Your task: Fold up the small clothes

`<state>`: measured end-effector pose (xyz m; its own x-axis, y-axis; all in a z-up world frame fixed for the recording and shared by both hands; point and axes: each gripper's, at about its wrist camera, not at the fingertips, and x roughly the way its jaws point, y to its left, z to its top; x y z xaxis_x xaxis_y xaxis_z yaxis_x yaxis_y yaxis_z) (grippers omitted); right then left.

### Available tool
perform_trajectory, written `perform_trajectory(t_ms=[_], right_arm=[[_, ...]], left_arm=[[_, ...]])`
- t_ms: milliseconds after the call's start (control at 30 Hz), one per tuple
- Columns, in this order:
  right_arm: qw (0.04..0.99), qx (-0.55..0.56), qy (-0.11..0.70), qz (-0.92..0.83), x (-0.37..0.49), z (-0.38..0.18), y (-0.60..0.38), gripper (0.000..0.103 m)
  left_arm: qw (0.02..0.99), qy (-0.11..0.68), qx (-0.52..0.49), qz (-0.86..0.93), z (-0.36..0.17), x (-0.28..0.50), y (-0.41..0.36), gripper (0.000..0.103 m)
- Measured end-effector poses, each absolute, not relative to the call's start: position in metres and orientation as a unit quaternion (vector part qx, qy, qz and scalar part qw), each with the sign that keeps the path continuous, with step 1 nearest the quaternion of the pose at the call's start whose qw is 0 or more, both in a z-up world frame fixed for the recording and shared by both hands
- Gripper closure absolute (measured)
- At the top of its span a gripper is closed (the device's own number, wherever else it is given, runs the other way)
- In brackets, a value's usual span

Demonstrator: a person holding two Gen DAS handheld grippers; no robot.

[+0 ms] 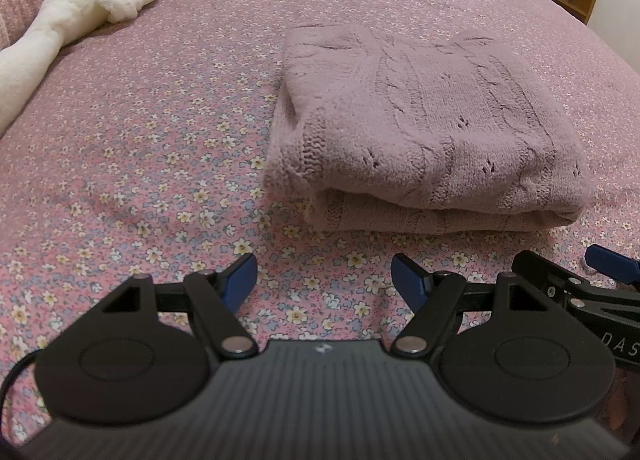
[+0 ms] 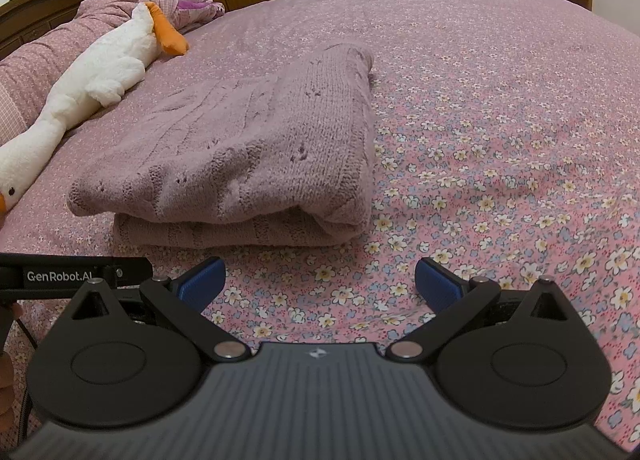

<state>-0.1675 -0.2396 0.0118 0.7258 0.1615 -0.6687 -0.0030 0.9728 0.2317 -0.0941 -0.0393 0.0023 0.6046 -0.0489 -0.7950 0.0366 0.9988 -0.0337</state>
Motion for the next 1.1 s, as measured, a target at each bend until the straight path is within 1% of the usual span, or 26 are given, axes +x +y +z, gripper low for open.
perform_trajectory(t_ms=[1100], right_arm=[[0.922,0.107,0.37,0.045,-0.1696,0.0092,-0.2376,0.0]], left_arm=[[0.894,0.448,-0.006,-0.023,0.0022,-0.0903,-0.0424,0.028]])
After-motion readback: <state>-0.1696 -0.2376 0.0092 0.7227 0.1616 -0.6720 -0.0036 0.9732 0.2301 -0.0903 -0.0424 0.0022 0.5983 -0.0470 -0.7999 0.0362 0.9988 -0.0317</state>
